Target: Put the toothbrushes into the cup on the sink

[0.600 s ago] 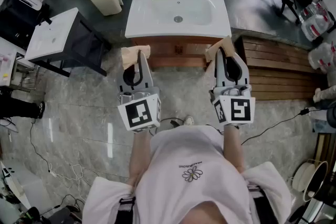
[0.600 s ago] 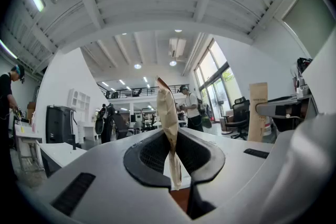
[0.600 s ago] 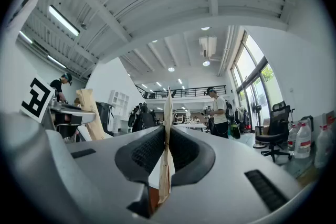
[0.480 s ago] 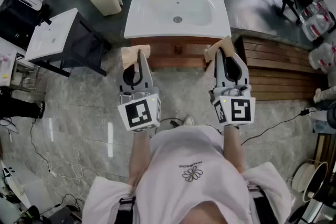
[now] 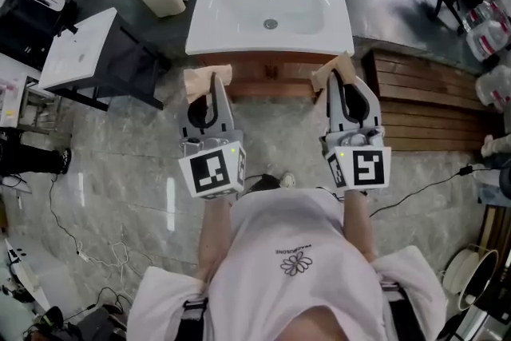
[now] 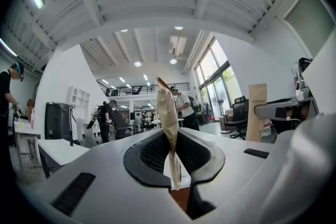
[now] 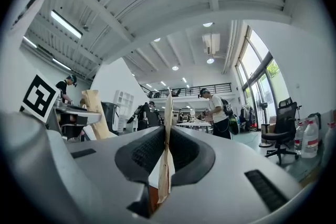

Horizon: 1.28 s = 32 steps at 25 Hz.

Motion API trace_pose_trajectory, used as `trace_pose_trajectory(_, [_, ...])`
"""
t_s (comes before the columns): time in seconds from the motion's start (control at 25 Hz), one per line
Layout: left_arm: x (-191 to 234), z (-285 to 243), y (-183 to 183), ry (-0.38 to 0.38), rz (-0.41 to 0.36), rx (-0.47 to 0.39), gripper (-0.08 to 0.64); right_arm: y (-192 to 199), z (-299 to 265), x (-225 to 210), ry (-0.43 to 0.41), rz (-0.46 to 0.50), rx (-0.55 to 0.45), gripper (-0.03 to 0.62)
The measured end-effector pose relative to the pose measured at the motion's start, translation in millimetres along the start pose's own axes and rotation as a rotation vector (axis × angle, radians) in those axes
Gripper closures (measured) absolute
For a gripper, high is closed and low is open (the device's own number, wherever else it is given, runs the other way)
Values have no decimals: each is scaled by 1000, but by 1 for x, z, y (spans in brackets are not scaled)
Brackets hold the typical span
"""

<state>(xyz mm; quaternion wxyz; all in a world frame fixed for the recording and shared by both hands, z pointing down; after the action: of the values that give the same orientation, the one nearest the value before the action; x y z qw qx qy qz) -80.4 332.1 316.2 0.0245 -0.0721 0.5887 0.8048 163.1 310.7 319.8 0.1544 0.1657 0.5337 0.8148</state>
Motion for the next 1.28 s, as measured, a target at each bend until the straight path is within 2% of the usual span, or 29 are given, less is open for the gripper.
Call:
trace_pose_trajectory(0.16, [2,-1,2,-22,4,-7,516,-2,0,-3,-16,12,-18,565])
trace_pose_trajectory(0.4, [6,-6,3,-44,23,-13,516,0,-5,-8,-13,50,5,565])
trace_pose_trajectory(0.64, [14,-42,9,-29,32,-63,515,17,-39,-7,-58,31,-13,565])
trace_pose_trajectory(0.76, [23,-74,22,-20,45,-72,515,36,-66,-11,-50,29,-3,565])
trace_pose_trajectory(0.92, [38,-135,41,-1,66,-103,515,56,-109,-27,3,37,-2,565])
trace_pose_trajectory(1.28, [69,-296,73,100,87,-114,517,92,-249,-77,127,60,9,565])
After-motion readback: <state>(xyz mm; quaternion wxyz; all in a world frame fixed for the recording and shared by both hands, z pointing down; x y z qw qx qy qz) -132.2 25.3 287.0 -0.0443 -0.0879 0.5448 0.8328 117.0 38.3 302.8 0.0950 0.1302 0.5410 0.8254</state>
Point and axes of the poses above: the fingertips, and each gripper's own axes: z backward along the fingers, x to its left, y out of its underside, the point moved 7 cm from there along z, backward along the fingers, and after that the axes turned 12 degrees about -x, right-handed, at the moved point
